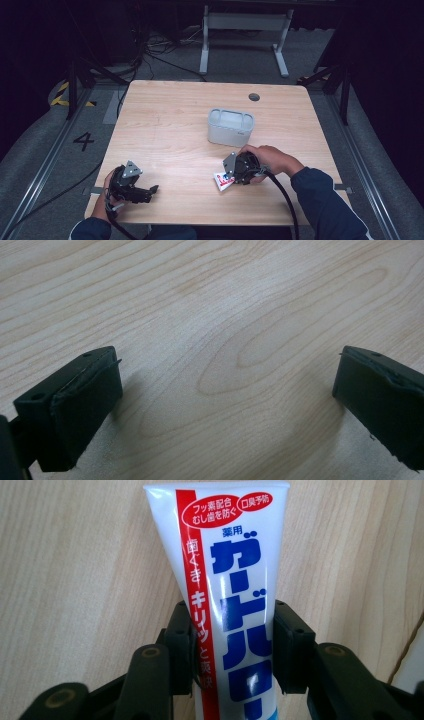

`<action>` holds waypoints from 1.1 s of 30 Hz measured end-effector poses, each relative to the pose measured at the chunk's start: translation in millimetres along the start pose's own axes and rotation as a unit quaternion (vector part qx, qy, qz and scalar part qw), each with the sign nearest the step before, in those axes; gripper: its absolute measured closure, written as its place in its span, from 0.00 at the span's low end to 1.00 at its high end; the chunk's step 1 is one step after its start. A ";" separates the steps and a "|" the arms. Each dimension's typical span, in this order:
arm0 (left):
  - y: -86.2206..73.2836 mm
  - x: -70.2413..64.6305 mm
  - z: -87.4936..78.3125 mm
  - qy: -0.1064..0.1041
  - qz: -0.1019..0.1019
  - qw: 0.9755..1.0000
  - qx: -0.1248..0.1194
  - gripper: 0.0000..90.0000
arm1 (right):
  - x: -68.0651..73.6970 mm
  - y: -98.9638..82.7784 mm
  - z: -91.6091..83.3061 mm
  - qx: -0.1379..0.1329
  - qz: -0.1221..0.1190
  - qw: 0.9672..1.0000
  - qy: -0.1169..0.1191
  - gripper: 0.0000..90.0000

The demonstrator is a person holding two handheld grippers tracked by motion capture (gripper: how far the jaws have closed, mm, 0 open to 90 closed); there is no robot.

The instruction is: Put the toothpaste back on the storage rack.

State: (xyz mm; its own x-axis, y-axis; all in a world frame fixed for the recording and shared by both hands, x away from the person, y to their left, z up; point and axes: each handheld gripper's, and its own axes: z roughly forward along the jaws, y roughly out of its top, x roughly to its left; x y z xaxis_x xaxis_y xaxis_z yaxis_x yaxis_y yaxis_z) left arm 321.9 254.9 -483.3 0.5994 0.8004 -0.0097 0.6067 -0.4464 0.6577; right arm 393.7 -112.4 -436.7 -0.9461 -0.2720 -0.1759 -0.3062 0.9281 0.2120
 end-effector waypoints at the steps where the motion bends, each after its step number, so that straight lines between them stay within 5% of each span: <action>1: 0.0 0.0 0.0 0.000 0.000 1.000 0.000 0.00 | 0.0 0.0 0.0 0.000 0.000 1.000 0.000 0.67; 10: 0.4 1.0 0.0 -0.002 0.006 1.000 0.001 0.00 | -0.8 -10.7 -8.5 -0.074 0.029 0.997 -0.007 0.69; 17: 0.2 0.4 0.1 -0.004 0.001 1.000 0.002 0.00 | 0.5 -19.2 -15.9 -0.146 0.058 0.987 -0.032 0.70; 23: 0.6 1.4 0.3 0.000 0.008 1.000 -0.001 0.00 | 2.0 -24.8 -19.0 -0.171 0.074 0.982 -0.037 0.70; 32: 0.2 0.3 0.2 -0.006 0.000 1.000 0.003 0.00 | 0.7 -40.4 -23.4 -0.220 0.126 0.965 -0.062 0.70; 33: 0.8 1.9 0.3 -0.002 0.011 1.000 0.000 0.00 | 0.4 -41.7 -23.6 -0.223 0.128 0.964 -0.063 0.70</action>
State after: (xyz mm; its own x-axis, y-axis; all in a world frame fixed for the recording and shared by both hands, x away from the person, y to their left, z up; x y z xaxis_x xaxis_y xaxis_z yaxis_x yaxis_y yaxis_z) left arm 323.7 255.9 -483.0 0.6150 0.7885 0.0015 0.5936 -0.4641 0.6575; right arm 403.6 -157.2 -422.9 -0.9851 0.0112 -0.1715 -0.1048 0.7518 0.6510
